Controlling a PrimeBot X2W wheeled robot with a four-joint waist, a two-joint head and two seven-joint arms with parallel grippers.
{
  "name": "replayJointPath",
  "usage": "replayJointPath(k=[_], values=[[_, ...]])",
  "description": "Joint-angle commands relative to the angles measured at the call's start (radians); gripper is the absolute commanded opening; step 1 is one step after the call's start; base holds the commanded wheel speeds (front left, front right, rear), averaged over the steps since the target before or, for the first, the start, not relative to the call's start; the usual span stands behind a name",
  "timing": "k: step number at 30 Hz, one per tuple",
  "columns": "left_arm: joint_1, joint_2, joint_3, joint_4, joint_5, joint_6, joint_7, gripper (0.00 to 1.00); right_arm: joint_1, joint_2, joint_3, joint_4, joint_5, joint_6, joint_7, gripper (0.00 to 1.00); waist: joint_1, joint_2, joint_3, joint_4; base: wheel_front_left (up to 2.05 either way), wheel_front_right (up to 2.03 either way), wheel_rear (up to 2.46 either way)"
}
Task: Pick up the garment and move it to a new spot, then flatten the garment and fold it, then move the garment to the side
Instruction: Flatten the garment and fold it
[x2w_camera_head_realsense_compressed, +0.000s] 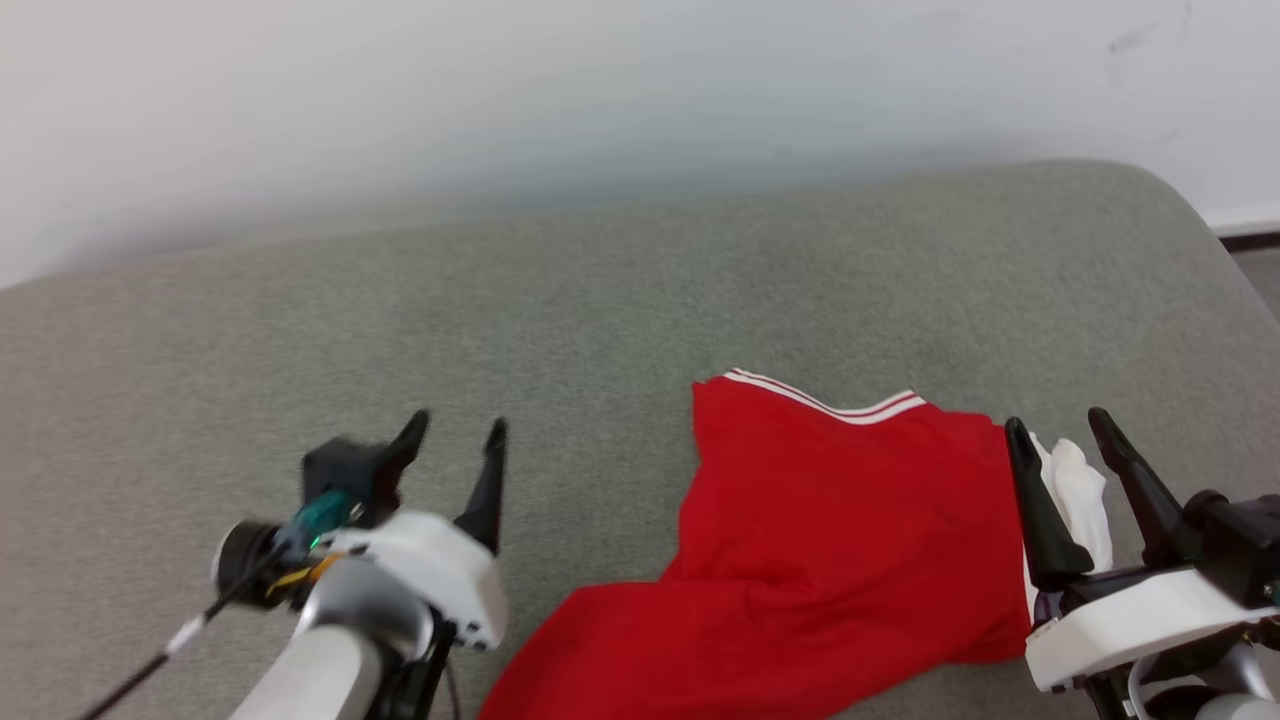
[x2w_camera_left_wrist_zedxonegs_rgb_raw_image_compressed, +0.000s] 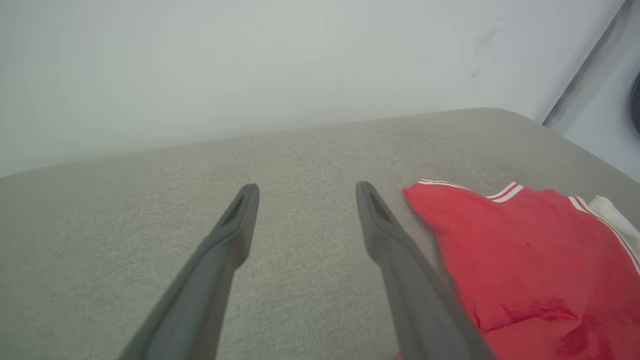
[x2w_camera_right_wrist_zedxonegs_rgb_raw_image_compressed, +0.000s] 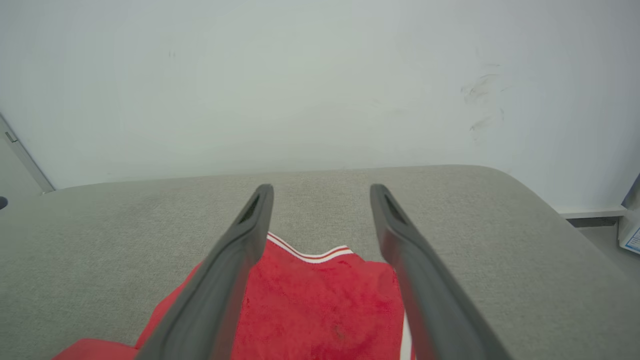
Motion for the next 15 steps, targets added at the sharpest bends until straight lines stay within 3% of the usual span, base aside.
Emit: replayJointPath(k=[1, 9, 15], values=[[-0.06, -0.016, -0.02, 0.022, -0.004, -0.025, 0.028, 1.0, -0.016, 0.007, 0.007, -0.014, 0.0, 0.0, 0.0, 1.0, 0.0001, 0.0, 0.042, -0.039, 0.0, 0.0, 0.0], [-0.277, -0.077, -0.129, 0.18, -0.031, -0.149, 0.211, 1.0, -0.052, 0.023, 0.018, -0.013, 0.012, 0.0, -0.015, 1.0, 0.0001, 0.0, 0.132, -0.114, 0.0, 0.0, 0.0], [-0.376, -0.085, -0.218, 0.31, -0.026, -0.235, 0.369, 1.0, -0.071, 0.033, 0.027, 0.01, 0.031, 0.0, -0.037, 1.0, 0.0001, 0.0, 0.182, -0.161, 0.0, 0.0, 0.0]])
